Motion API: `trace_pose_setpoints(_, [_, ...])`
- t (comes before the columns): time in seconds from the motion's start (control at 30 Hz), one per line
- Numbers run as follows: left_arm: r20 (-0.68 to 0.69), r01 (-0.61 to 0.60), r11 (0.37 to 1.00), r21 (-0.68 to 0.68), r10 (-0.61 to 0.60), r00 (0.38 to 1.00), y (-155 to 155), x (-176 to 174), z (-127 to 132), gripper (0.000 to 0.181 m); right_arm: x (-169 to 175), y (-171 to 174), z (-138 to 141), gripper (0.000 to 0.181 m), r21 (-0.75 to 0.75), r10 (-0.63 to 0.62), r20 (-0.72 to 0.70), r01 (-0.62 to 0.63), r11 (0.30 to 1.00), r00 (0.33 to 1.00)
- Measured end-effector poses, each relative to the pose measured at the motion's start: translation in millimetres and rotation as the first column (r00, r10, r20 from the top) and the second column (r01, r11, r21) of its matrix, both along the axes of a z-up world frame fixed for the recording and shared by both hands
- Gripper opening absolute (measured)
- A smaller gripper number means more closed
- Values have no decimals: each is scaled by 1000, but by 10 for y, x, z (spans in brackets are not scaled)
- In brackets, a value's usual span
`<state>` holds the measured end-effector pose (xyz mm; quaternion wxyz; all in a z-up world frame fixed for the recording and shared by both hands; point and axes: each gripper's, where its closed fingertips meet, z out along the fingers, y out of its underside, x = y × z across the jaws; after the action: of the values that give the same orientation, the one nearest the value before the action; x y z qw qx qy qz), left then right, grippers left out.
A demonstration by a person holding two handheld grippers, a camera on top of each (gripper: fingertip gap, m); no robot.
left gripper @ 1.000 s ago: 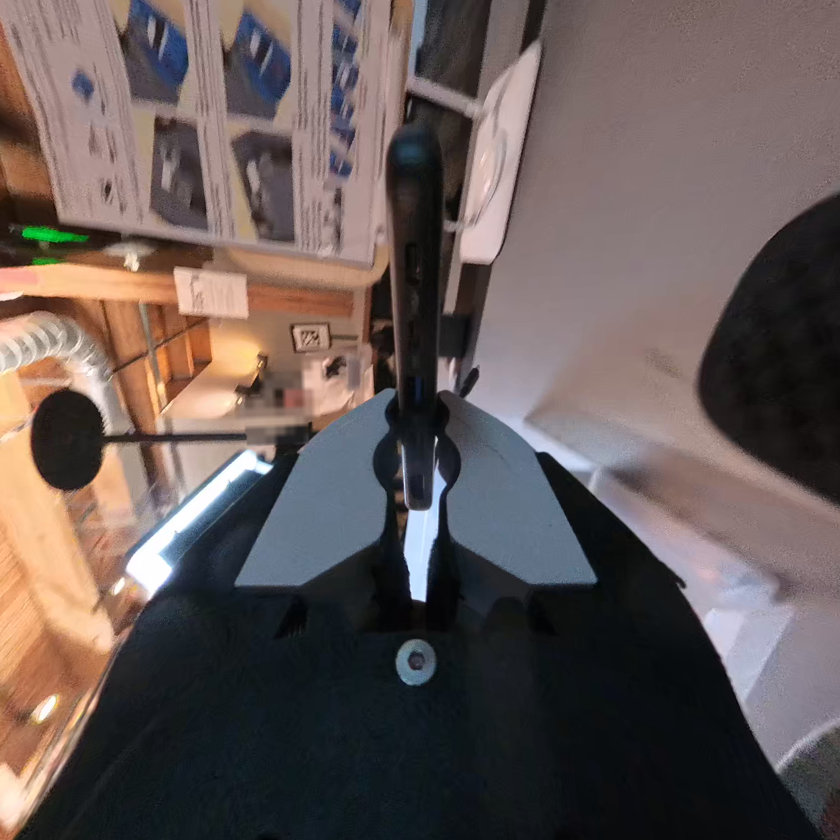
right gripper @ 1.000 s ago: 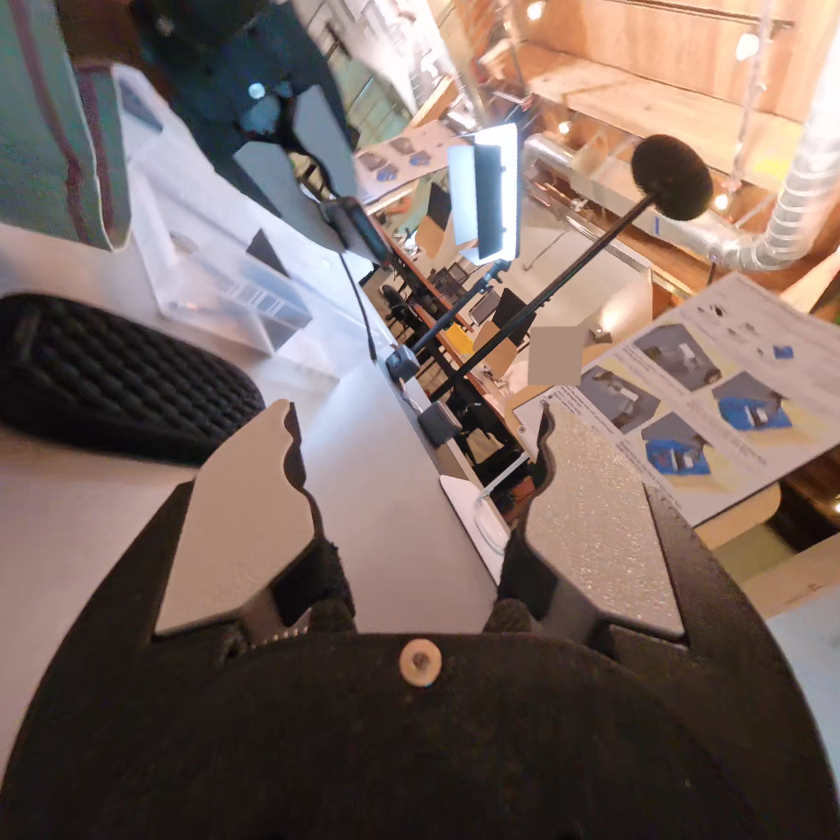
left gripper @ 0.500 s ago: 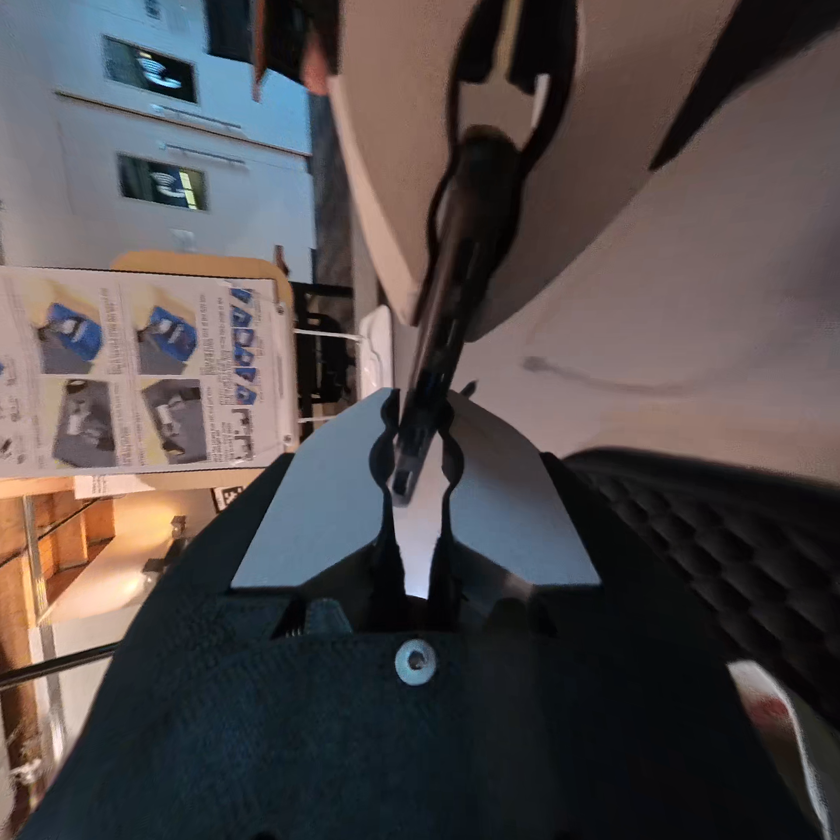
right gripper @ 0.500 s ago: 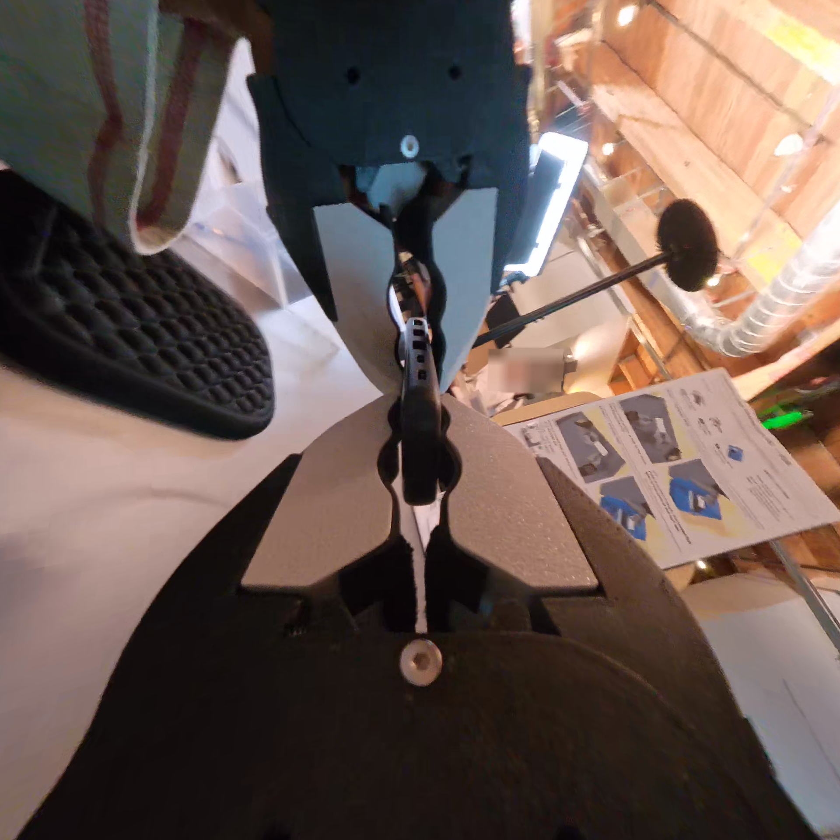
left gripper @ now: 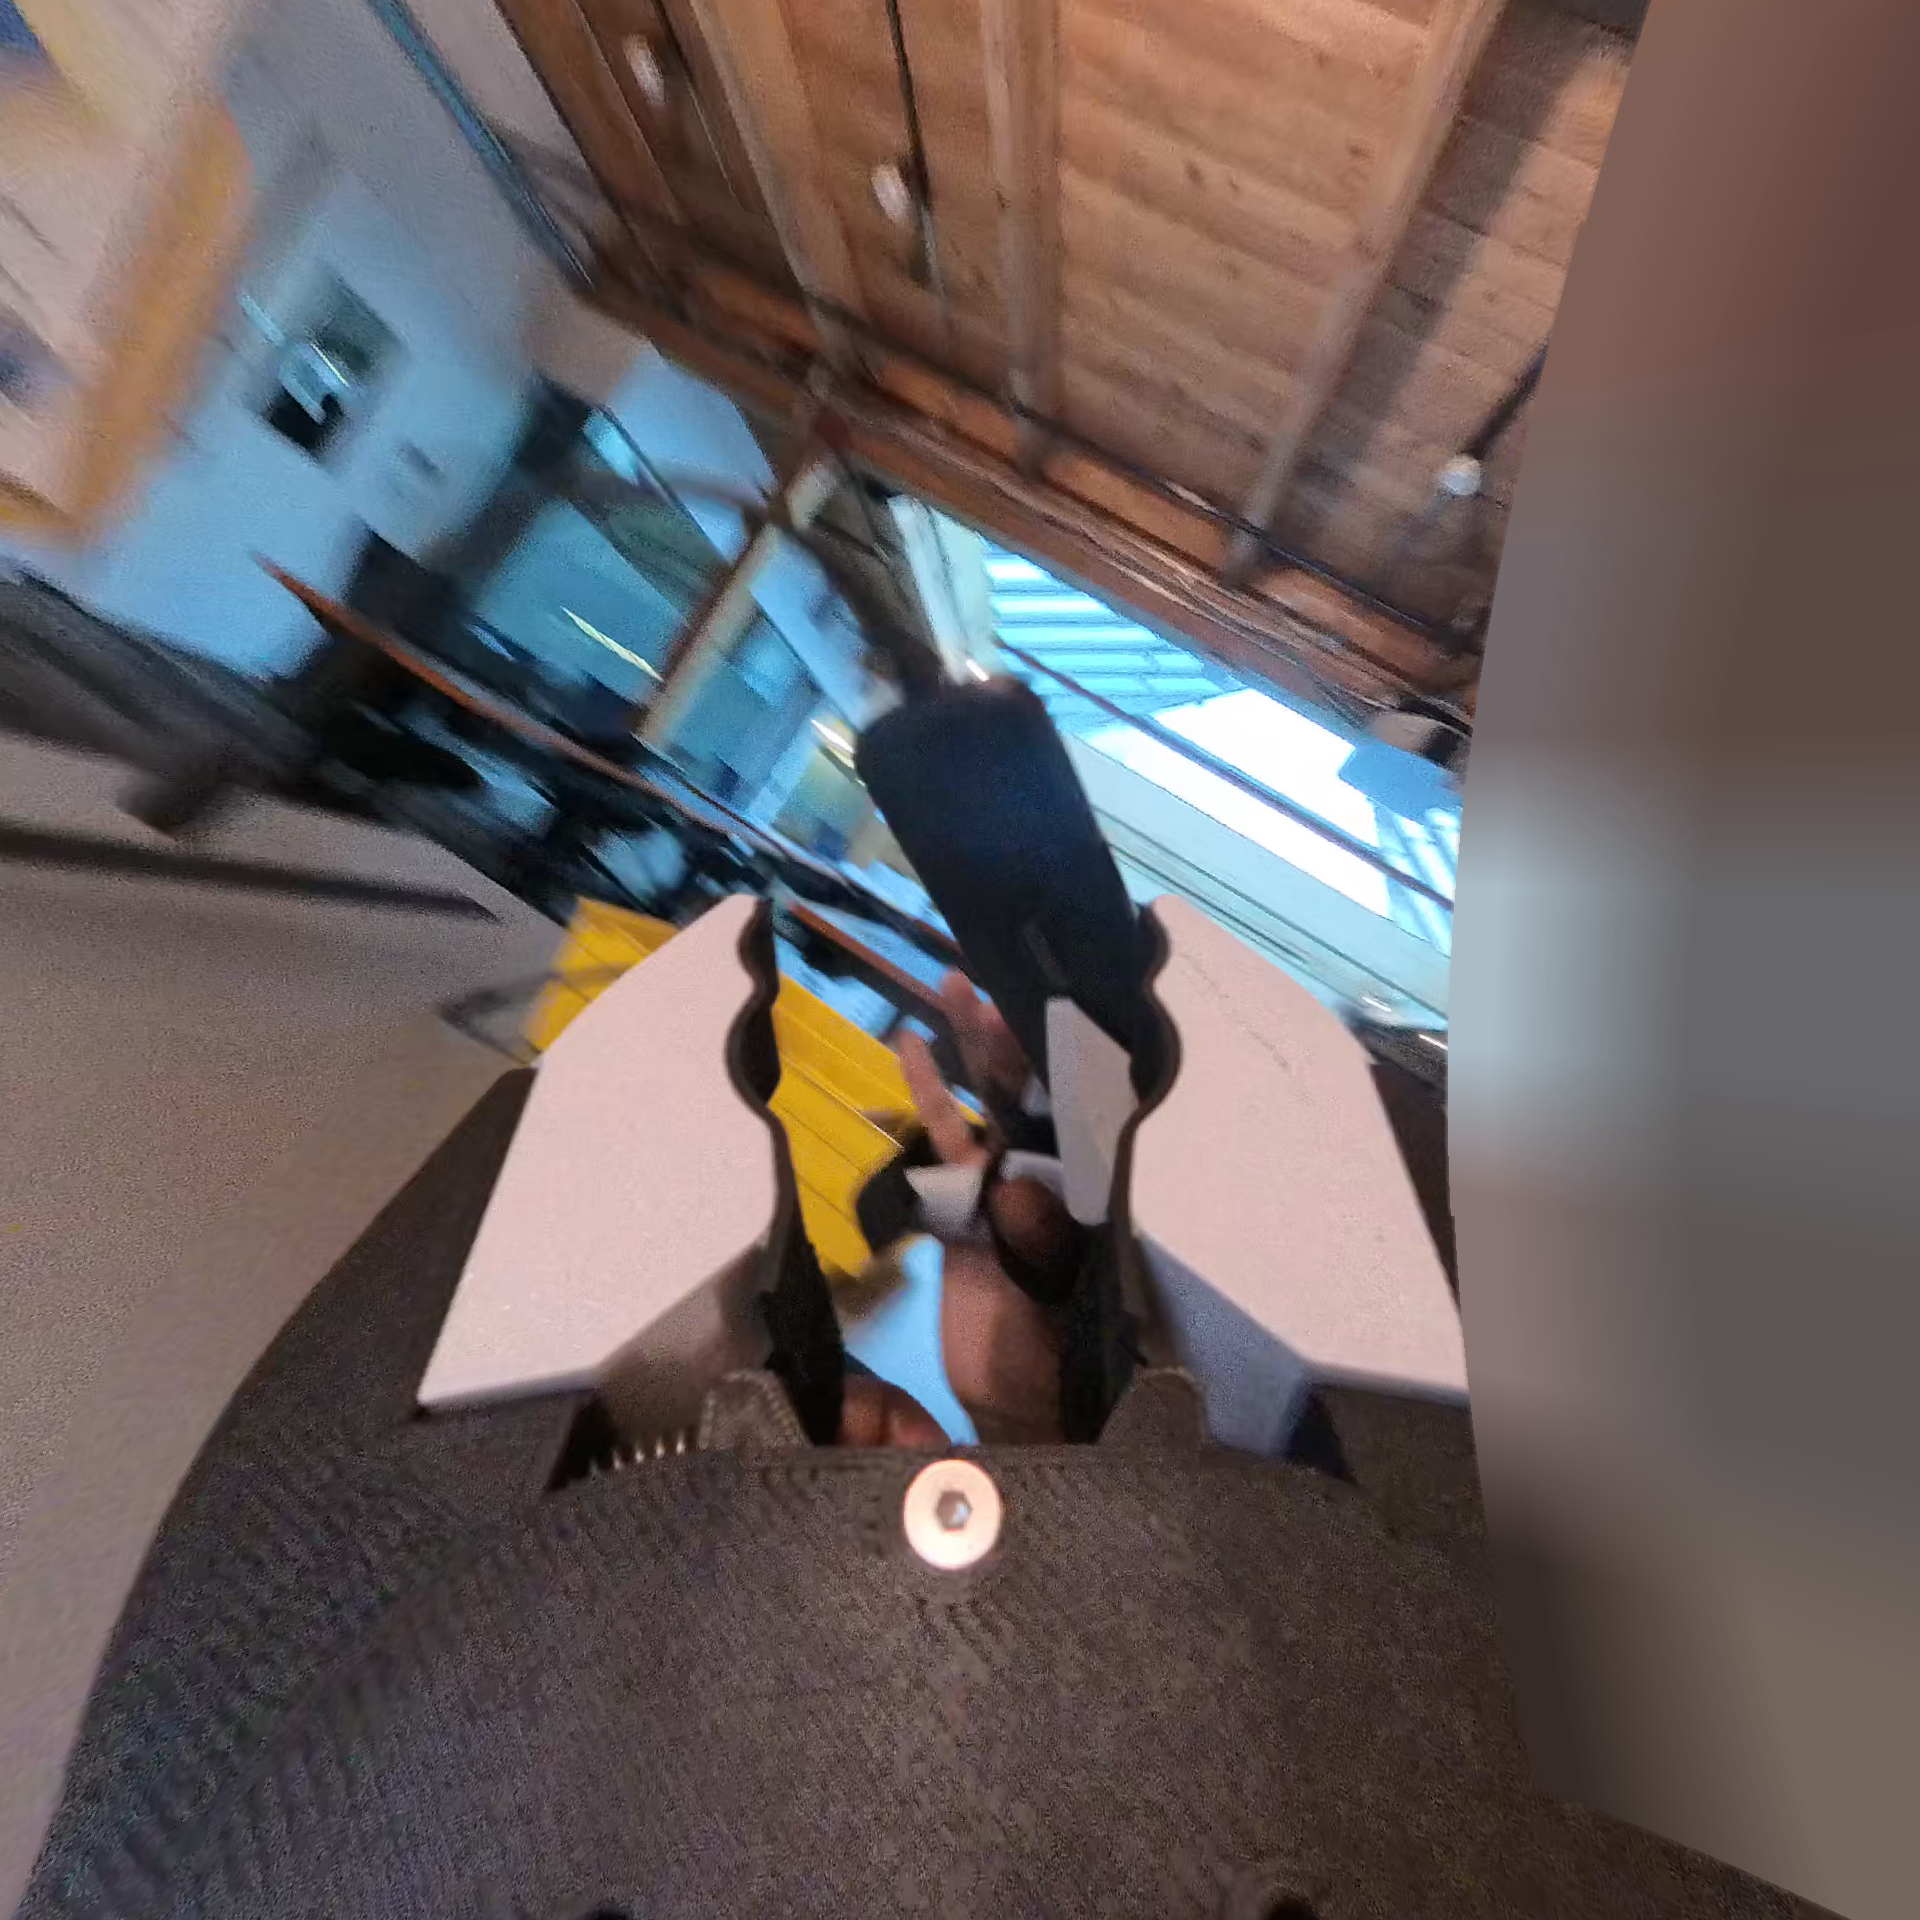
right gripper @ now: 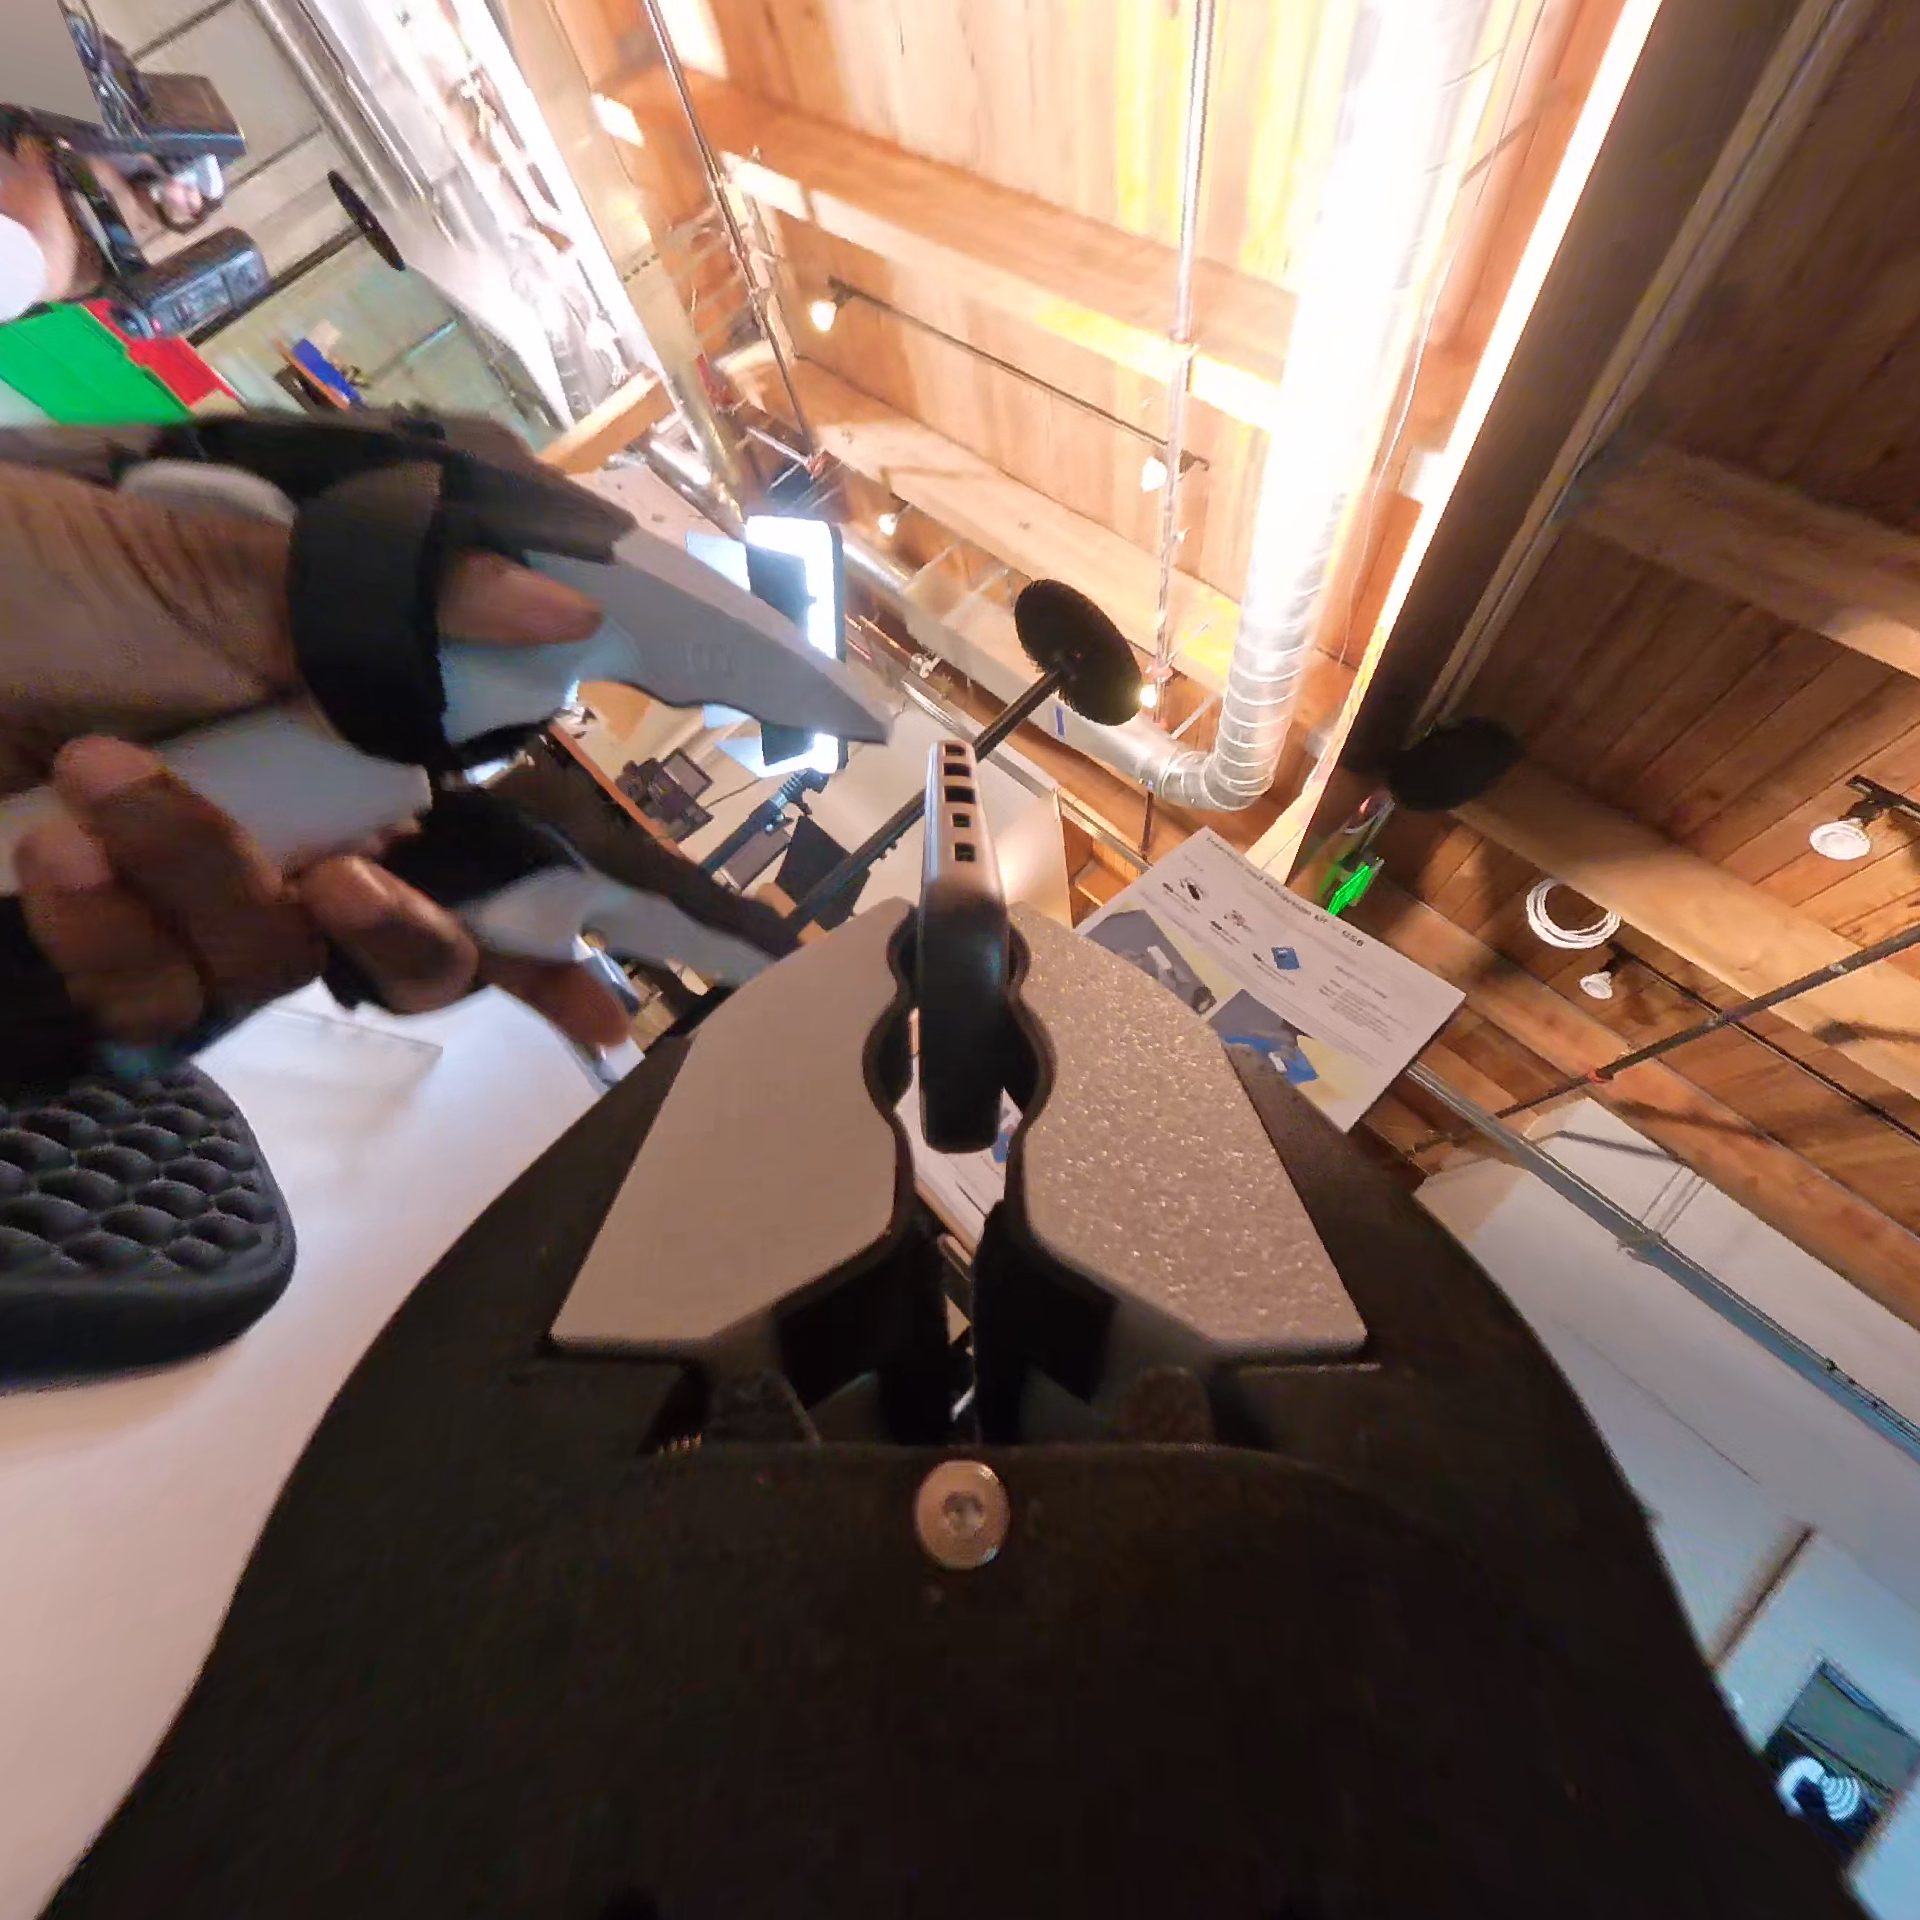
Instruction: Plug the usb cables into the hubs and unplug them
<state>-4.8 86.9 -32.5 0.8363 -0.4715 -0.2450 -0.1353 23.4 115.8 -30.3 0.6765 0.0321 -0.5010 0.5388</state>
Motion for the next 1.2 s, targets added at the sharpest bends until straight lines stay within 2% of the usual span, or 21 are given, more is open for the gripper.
trace_pose_setpoints(0.07, [37,158,987,-3,-158,987,207,163,-64,76,9,-52,-18,12,4,11,-3,-11,1000,1000])
trace_pose_setpoints(0.17, [32,290,954,72,-293,956,336,362,-30,64,-2,-131,-88,12,20,27,4,-27,999,1000])
trace_pose_setpoints(0.27, [25,272,960,72,-274,961,326,323,-81,50,-3,-174,-123,12,12,35,3,-35,999,999])
trace_pose_setpoints(0.37, [-8,263,965,-10,-263,965,294,305,-156,49,-12,-216,-196,14,37,62,11,-62,997,998])
trace_pose_setpoints(0.43, [-58,196,967,-162,-207,977,272,247,-260,45,36,-290,-313,28,123,170,44,-174,977,984])
trace_pose_setpoints(0.53, [-182,35,914,-404,-118,976,169,124,-429,45,73,-350,-622,46,271,300,234,-359,893,925])
trace_pose_setpoints(0.6, [-255,-73,811,-581,-96,962,83,21,-637,45,83,-316,-752,53,279,335,359,-443,852,871])
trace_pose_setpoints(0.67, [-308,-163,661,-733,-109,945,-18,-68,-882,45,40,-248,-734,56,247,332,386,-443,862,861])
trace_pose_setpoints(0.77, [-298,-165,504,-848,-195,935,-99,-36,-1137,45,-10,-155,-610,53,275,261,272,-335,901,926])
trace_pose_setpoints(0.87, [-270,-177,364,-915,-222,937,-166,-45,-1330,45,61,-174,-500,55,388,180,113,-210,898,977])
trace_pose_setpoints(0.97, [-281,-225,233,-946,-241,929,-186,-64,-1476,45,-59,-209,-706,55,598,18,52,-46,800,998])
trace_pose_setpoints(1.07, [-252,-209,163,-964,-316,915,-132,27,-1591,45,-225,-170,-964,53,756,-113,-45,108,646,993])
trace_pose_setpoints(1.13, [-226,-204,99,-974,-367,902,-135,71,-1670,45,-259,-184,-1053,52,790,-125,-72,133,599,990])
trace_pose_setpoints(1.2, [-207,-209,41,-977,-415,886,-153,98,-1724,45,-267,-213,-1125,38,809,-127,-56,120,575,990])
